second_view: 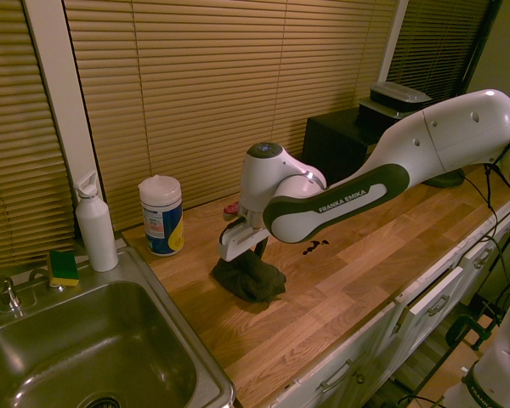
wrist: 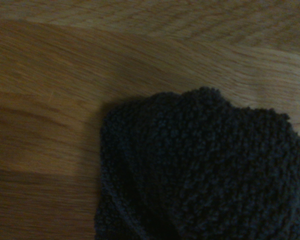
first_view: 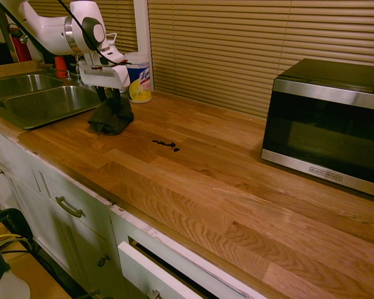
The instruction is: Clear the spill
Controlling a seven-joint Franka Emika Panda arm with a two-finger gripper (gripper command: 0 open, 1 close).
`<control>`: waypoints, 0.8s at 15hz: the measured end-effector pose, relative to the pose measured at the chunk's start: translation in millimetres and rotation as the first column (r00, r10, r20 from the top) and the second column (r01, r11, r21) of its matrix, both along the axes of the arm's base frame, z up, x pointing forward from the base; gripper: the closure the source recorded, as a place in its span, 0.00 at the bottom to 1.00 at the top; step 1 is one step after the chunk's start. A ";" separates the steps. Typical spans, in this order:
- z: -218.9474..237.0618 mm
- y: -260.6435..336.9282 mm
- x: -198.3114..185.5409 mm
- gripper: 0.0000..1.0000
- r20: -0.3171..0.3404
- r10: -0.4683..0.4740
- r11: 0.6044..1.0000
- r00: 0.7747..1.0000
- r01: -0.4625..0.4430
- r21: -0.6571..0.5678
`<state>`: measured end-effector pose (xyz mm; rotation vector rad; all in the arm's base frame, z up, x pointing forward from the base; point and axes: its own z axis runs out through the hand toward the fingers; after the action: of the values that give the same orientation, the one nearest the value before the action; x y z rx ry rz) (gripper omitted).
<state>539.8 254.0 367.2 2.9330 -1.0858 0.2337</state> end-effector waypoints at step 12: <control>0.2 -52.8 8.1 1.00 -0.042 -0.033 0.998 0.999 0.031 -0.047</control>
<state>547.9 201.2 367.4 2.8632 -1.1057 0.1923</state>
